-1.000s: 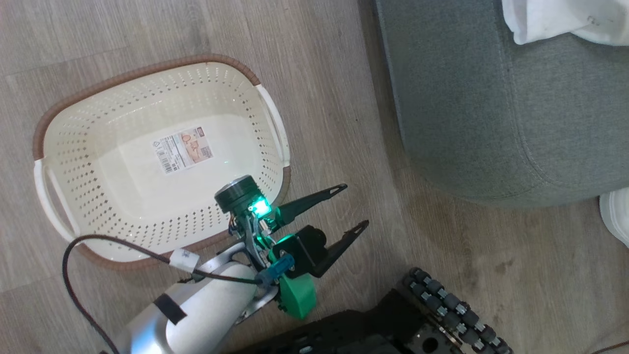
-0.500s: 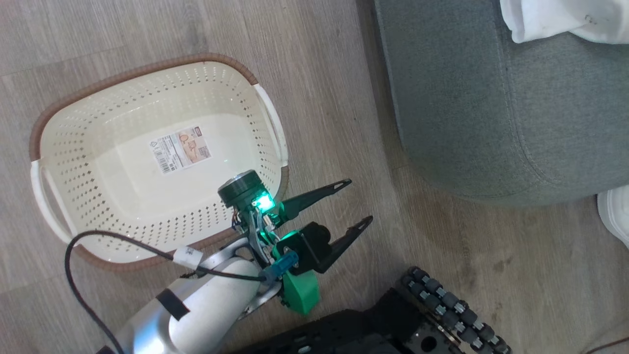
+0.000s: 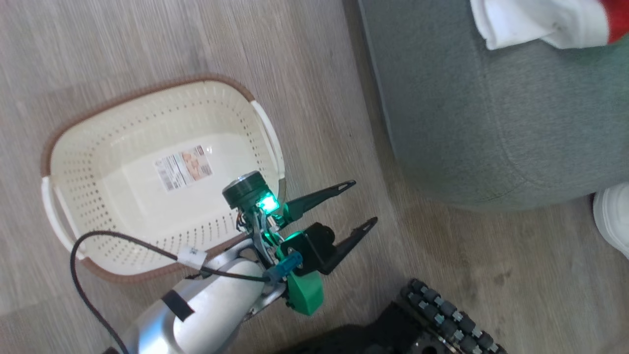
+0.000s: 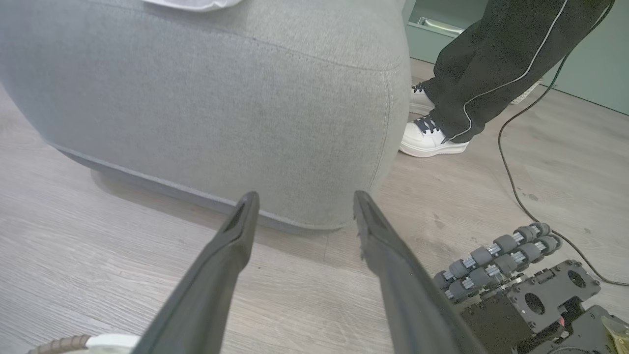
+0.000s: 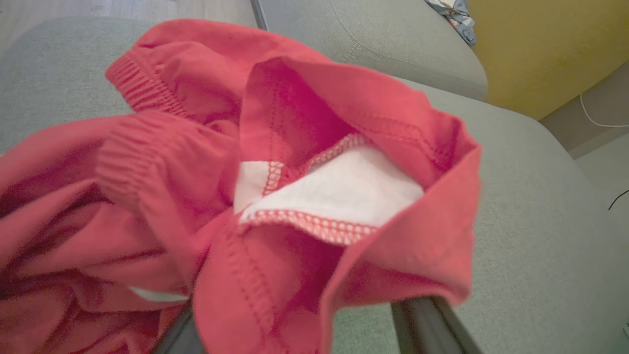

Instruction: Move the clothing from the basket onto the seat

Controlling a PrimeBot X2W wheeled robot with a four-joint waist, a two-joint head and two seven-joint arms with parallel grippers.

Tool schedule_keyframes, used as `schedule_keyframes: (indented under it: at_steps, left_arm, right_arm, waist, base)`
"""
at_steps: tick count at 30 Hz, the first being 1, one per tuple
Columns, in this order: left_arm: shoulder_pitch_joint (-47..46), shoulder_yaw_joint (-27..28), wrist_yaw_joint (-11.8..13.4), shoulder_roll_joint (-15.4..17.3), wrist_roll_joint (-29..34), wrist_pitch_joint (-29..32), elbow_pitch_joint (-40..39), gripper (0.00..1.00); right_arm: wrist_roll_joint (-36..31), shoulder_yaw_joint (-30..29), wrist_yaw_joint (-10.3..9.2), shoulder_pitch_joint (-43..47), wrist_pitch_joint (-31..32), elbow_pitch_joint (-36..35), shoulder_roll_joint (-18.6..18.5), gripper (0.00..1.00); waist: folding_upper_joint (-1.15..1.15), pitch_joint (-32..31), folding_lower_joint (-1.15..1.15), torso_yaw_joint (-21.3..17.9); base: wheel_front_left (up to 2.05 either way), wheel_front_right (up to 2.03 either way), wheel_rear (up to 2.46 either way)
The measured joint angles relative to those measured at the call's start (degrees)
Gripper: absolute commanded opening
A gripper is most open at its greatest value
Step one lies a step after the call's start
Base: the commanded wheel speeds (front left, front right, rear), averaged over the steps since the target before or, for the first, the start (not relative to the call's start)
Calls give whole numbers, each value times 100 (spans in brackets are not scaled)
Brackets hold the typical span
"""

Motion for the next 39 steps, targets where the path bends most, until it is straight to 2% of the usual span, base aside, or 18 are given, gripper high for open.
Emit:
schedule_keyframes:
  at_steps: [11,16,19,25,28,33,35,36,39]
  left_arm:
    - [402,87,0,-337,-121,0,-58,100]
    - [695,276,0,-460,-152,0,-141,100]
    - [998,527,-1,-587,-201,0,-241,100]
    - [1259,967,-1,-734,-200,0,-470,100]
    - [1409,1245,-1,-764,-199,0,-577,100]
    - [1684,1761,-1,-824,-199,0,-748,100]
    - [1769,2020,-1,-870,-199,0,-833,100]
    - [1769,2020,-1,-870,-199,0,-833,100]
    - [1854,2336,4,-893,-194,0,-962,100]
  right_arm:
    - [654,985,0,646,316,-459,-166,100]
    - [956,1494,0,978,316,-900,-405,100]
    - [1171,1963,0,1148,-44,-1560,-659,100]
    - [1490,2107,0,1358,-328,-2293,-1134,100]
    - [1471,1769,0,1497,-336,-2848,-1195,100]
    - [1128,659,0,2139,-350,-3967,-1199,100]
    - [962,181,0,2601,-352,-4378,-1083,100]
    - [962,181,0,2601,-352,-4378,-1083,100]
    - [782,-458,0,3331,-352,-4934,-731,100]
  waist:
    - [0,-967,0,21]
    - [1,-1469,0,52]
    - [0,-1854,-1,104]
    - [1,-2292,0,305]
    - [0,-2484,0,431]
    - [0,-2732,0,687]
    - [0,-2823,-1,791]
    - [0,-2823,-1,791]
    - [0,-2929,0,960]
  base:
    - [0,0,0]
    - [0,0,0]
    - [0,0,0]
    - [0,0,0]
    - [0,0,0]
    - [0,0,0]
    - [0,0,0]
    - [0,0,0]
    - [0,0,0]
